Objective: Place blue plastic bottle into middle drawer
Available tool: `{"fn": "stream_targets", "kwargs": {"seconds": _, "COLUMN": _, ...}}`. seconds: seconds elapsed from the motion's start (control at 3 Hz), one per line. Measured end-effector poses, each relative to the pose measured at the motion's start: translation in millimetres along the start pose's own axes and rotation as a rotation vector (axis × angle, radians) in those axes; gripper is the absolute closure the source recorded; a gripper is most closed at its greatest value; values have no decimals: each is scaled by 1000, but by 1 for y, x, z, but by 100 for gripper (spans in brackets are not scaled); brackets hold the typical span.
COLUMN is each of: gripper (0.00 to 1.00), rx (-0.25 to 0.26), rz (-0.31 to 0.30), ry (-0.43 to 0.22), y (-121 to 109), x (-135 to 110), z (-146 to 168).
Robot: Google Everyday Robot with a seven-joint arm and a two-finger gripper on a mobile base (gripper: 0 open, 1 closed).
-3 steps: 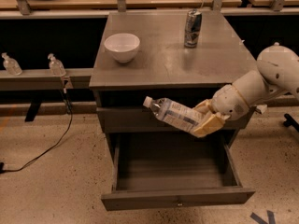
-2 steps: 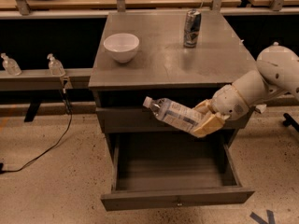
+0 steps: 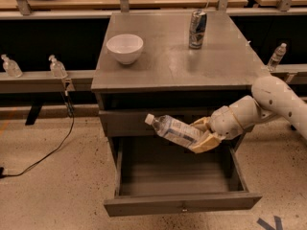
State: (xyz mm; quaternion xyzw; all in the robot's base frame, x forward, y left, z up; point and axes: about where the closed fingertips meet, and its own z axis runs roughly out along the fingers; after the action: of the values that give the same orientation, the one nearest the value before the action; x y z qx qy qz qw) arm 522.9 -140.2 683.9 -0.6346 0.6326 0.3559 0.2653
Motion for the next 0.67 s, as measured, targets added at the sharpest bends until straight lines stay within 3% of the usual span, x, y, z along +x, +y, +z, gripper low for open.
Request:
{"fn": "stream_targets", "kwargs": {"seconds": 0.33, "gripper": 100, "rx": -2, "rz": -2, "ry": 2, "y": 1, "x": -1, "z": -1}}
{"fn": "stream_targets", "kwargs": {"seconds": 0.67, "gripper": 100, "rx": 23, "rz": -48, "ry": 80, "y": -2, "x": 7, "z": 10}}
